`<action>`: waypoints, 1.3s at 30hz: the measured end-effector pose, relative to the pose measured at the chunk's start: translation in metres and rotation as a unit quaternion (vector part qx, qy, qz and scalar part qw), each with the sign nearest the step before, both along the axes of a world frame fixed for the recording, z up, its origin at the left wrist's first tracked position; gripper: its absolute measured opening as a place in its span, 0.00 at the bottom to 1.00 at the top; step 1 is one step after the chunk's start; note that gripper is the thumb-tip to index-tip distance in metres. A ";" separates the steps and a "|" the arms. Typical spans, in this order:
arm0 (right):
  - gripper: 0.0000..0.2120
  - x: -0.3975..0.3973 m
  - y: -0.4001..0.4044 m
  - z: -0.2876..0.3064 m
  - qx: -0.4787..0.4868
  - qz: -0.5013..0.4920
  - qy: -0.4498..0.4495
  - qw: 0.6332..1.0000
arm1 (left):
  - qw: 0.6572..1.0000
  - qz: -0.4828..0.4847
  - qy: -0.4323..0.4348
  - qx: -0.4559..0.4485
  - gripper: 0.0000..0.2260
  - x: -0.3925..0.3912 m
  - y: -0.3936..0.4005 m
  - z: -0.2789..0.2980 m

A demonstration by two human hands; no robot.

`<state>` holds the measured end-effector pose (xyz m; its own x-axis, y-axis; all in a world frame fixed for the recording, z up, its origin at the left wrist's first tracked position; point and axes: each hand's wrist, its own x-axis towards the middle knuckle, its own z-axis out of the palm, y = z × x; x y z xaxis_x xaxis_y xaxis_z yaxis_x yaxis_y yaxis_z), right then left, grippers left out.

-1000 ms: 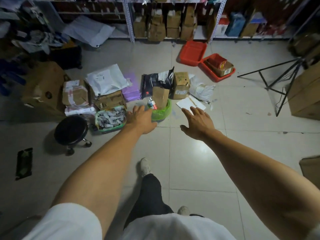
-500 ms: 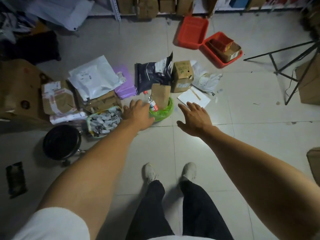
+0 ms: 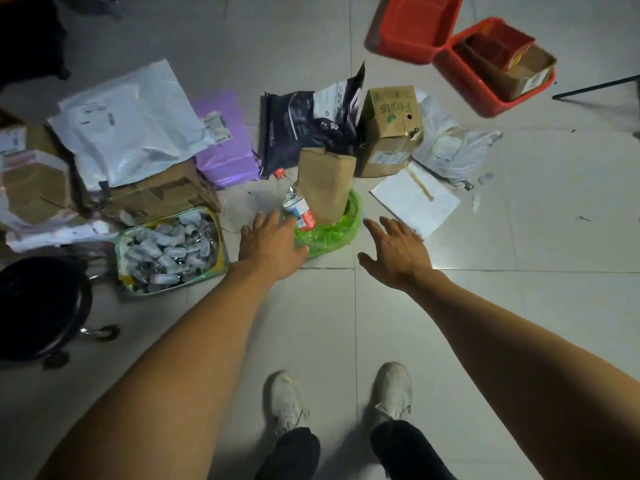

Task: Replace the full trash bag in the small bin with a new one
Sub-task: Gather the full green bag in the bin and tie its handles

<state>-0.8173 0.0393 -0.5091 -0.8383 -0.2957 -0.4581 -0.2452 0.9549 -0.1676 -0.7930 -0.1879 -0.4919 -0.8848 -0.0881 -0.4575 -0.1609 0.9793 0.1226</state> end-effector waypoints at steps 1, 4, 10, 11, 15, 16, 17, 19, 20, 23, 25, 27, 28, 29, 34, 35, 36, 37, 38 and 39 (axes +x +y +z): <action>0.35 -0.005 -0.001 -0.028 -0.005 -0.003 0.004 1.000 | 1.000 0.003 0.004 0.003 0.28 -0.005 0.000 -0.026; 0.35 -0.020 -0.004 -0.106 -0.019 -0.002 0.028 0.999 | 1.000 0.015 0.027 0.002 0.27 -0.020 -0.003 -0.101; 0.34 -0.057 -0.009 -0.215 -0.069 -0.003 0.112 0.991 | 0.991 0.032 0.131 0.005 0.26 -0.049 -0.010 -0.213; 0.33 -0.064 -0.009 -0.226 -0.075 -0.003 0.130 0.989 | 0.988 0.036 0.151 0.008 0.27 -0.053 -0.011 -0.226; 0.34 -0.085 -0.011 -0.260 -0.096 0.000 0.172 0.980 | 0.972 0.038 0.231 0.012 0.33 -0.066 -0.013 -0.263; 0.35 -0.089 -0.013 -0.265 -0.102 0.004 0.182 0.978 | 0.969 0.039 0.245 0.014 0.34 -0.068 -0.012 -0.269; 0.35 -0.092 -0.015 -0.269 -0.107 0.010 0.191 0.976 | 0.966 0.043 0.254 0.017 0.34 -0.069 -0.011 -0.275; 0.34 -0.096 -0.019 -0.273 -0.113 0.024 0.208 0.971 | 0.963 0.047 0.263 0.026 0.34 -0.073 -0.010 -0.284; 0.33 -0.096 -0.021 -0.274 -0.114 0.033 0.212 0.970 | 0.963 0.047 0.265 0.030 0.34 -0.074 -0.009 -0.289; 0.30 -0.092 -0.021 -0.280 -0.110 0.055 0.200 0.972 | 0.959 0.049 0.274 0.047 0.32 -0.074 -0.003 -0.301; 0.28 -0.087 -0.018 -0.289 -0.117 0.037 0.175 0.977 | 0.957 0.051 0.280 0.051 0.31 -0.071 0.002 -0.307; 0.25 -0.082 -0.017 -0.297 -0.139 0.021 0.163 0.977 | 0.958 0.048 0.278 0.047 0.31 -0.067 0.004 -0.312; 0.24 -0.080 -0.017 -0.299 -0.151 0.023 0.170 0.974 | 0.959 0.047 0.277 0.046 0.31 -0.066 0.004 -0.314; 0.22 -0.077 -0.018 -0.300 -0.161 0.028 0.183 0.969 | 0.959 0.047 0.276 0.046 0.31 -0.066 0.005 -0.315; 0.21 -0.079 -0.017 -0.306 -0.178 0.040 0.190 0.965 | 0.961 0.042 0.270 0.045 0.30 -0.065 0.002 -0.314; 0.22 -0.081 -0.017 -0.308 -0.185 0.031 0.182 0.965 | 0.959 0.042 0.273 0.056 0.29 -0.065 0.000 -0.310; 0.23 -0.083 -0.016 -0.311 -0.195 0.020 0.182 0.964 | 0.956 0.044 0.280 0.072 0.26 -0.065 -0.003 -0.306; 0.24 -0.084 -0.014 -0.313 -0.207 0.010 0.189 0.960 | 0.952 0.045 0.290 0.090 0.22 -0.065 -0.007 -0.301; 0.25 -0.084 -0.011 -0.315 -0.219 -0.001 0.201 0.955 | 0.945 0.046 0.307 0.101 0.19 -0.065 -0.011 -0.296; 0.25 -0.085 -0.009 -0.316 -0.229 -0.017 0.212 0.950 | 0.937 0.045 0.331 0.100 0.16 -0.064 -0.016 -0.291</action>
<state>-0.9021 0.0307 -0.8254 -0.9311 -0.3528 0.0926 -0.3542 0.8137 -0.4609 -0.8570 -0.2037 -0.7828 -0.9739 -0.1468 0.1733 -0.0655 0.9120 0.4049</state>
